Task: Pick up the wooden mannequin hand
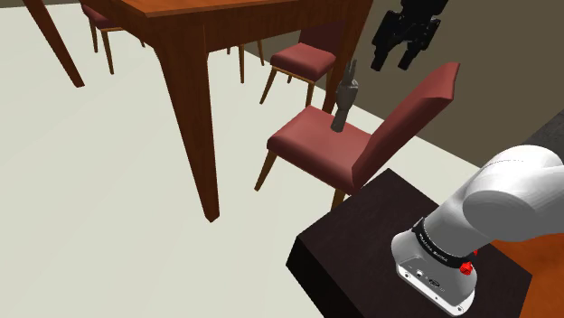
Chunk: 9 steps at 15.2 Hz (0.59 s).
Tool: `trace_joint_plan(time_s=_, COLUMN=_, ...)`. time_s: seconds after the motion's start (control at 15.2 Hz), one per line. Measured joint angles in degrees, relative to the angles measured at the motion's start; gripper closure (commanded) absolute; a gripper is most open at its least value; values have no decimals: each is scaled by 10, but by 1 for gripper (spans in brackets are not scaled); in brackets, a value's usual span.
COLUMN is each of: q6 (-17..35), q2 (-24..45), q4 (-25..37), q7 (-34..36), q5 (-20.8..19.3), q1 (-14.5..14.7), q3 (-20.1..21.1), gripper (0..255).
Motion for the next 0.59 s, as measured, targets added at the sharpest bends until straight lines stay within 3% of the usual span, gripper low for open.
trace_joint_plan(time_s=0.59, q6=98, q2=122, q4=28, q7=25, q5=-3, q1=-35, q3=-25, gripper=0)
